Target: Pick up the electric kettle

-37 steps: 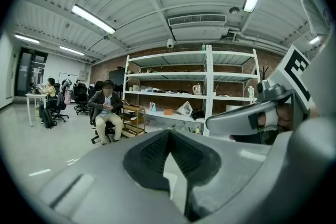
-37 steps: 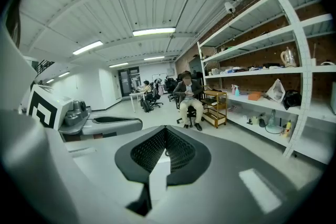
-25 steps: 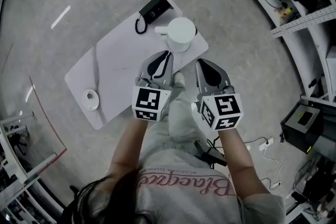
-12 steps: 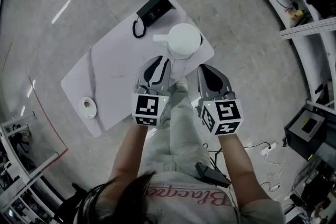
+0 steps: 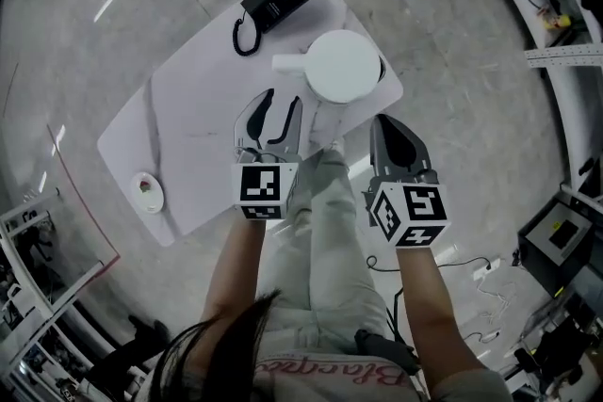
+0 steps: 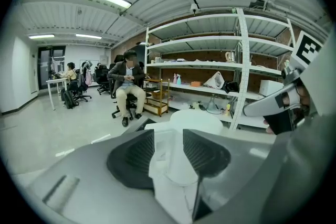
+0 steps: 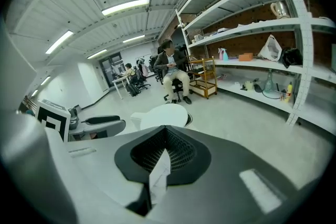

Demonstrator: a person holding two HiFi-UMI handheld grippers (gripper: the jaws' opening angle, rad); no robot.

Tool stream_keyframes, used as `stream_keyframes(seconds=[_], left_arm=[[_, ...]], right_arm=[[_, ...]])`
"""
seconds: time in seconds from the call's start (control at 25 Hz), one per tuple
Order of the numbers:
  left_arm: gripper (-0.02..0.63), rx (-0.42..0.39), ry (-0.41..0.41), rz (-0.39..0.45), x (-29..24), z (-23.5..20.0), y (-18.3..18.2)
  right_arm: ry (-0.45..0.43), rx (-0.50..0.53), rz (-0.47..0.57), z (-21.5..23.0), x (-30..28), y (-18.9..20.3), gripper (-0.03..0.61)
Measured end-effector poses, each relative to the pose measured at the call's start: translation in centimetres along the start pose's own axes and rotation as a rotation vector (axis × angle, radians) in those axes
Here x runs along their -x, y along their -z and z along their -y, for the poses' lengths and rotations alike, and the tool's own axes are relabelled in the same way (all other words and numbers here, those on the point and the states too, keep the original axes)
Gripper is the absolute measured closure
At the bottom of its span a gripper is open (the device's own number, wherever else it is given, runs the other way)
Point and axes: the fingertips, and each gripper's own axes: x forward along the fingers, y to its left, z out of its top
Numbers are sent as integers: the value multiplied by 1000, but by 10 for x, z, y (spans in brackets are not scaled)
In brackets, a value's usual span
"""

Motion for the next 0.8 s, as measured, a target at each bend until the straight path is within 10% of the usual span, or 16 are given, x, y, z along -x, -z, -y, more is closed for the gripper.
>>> stream_keyframes(seconds=[0.8], left_arm=[[443, -38, -102, -3, -98, -42, 48]], right_arm=[[71, 7, -52, 54, -71, 53, 558]])
